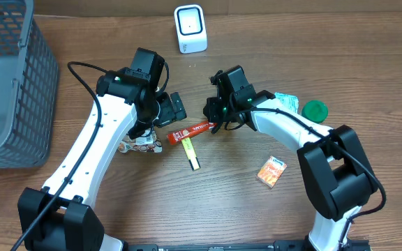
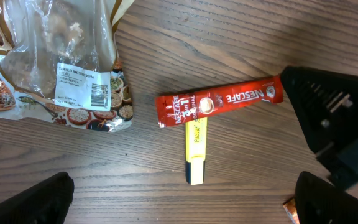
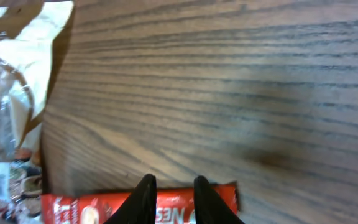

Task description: Scan the item barcode

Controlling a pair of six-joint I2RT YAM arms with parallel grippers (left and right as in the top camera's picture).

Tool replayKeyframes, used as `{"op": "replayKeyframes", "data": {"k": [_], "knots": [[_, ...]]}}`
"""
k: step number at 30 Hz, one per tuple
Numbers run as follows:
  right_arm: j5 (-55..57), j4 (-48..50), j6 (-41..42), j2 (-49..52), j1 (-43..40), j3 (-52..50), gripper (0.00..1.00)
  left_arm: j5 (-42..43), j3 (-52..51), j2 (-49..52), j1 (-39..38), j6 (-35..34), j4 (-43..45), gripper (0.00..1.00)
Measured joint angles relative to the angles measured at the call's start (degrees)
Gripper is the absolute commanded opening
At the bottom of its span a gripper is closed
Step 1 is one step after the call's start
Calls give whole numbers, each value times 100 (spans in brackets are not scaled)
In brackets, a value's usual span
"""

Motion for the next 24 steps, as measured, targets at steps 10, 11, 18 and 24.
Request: {"op": "replayKeyframes", "data": {"k": [10,11,18,24], "knots": [[-640,-1047,17,358,-37,146,22,0,0,0,0,0,2,100],[-782,-1331,44,356,-37,179,23,-2,0,0,0,0,0,100],[-1231,-2804,127,332,-35,210,27,0,0,0,0,2,2,100],[-1237,-3416,-87,328,-39,225,30,-2,0,2,0,0,20,100]]}}
